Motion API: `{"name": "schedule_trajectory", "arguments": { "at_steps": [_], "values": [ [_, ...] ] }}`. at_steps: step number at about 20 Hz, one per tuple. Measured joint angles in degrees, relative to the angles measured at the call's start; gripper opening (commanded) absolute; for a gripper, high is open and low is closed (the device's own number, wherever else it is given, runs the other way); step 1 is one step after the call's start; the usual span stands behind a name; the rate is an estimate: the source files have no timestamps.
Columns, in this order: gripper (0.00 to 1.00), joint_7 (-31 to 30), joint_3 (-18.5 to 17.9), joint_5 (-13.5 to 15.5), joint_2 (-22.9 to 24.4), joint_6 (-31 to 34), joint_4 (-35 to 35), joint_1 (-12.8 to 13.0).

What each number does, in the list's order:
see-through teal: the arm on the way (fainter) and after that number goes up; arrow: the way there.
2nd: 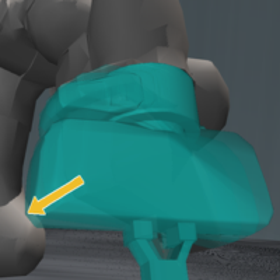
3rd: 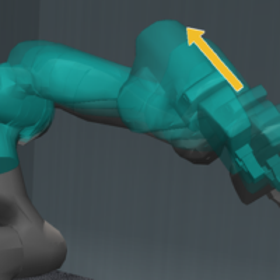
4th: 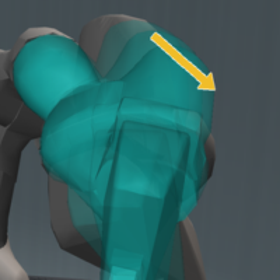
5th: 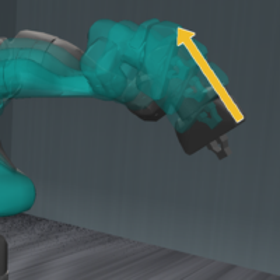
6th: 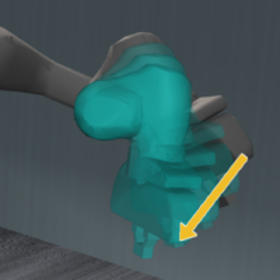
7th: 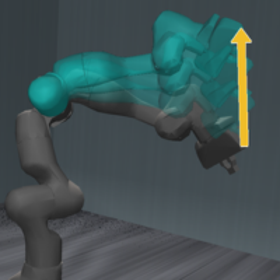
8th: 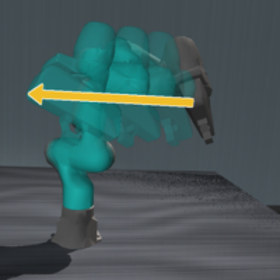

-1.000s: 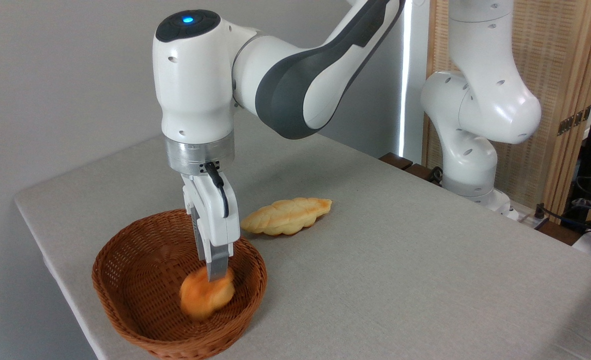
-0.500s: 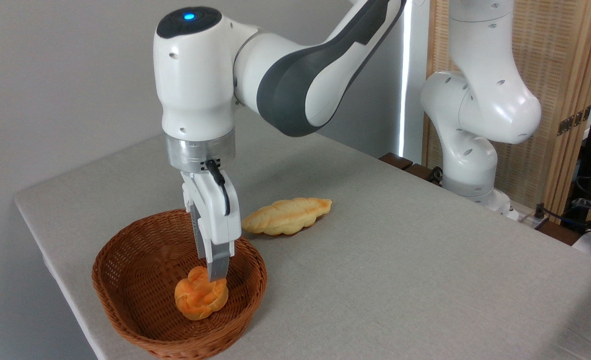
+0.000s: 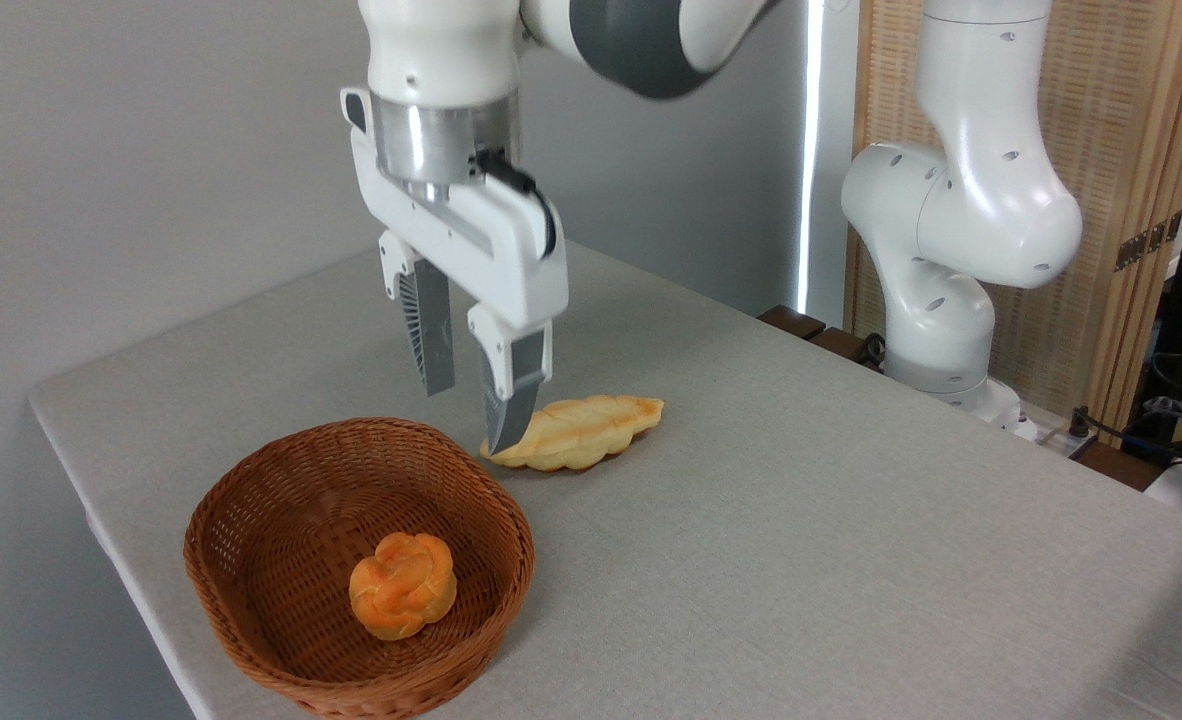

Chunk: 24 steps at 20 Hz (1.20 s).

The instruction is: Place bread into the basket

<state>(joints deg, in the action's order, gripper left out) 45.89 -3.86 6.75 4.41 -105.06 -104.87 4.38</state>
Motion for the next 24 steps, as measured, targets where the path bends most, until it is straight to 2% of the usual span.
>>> {"name": "schedule_trajectory", "arguments": {
  "at_steps": [3, 5, 12, 19, 24],
  "values": [
    [1.0, -5.48, 0.18, -4.7, 0.73, 1.57, 0.3, 3.48],
    [1.0, -6.9, 0.26, -5.71, 0.72, 1.73, 0.62, 4.49],
    [1.0, -12.48, -0.1, -5.81, 0.3, 2.22, 2.54, 4.87],
    [1.0, -12.64, -0.84, -5.82, -1.84, 6.39, 7.28, 4.98],
    [1.0, -12.64, -0.91, -5.82, -2.96, 6.82, 8.58, 4.98]
  ]
}}
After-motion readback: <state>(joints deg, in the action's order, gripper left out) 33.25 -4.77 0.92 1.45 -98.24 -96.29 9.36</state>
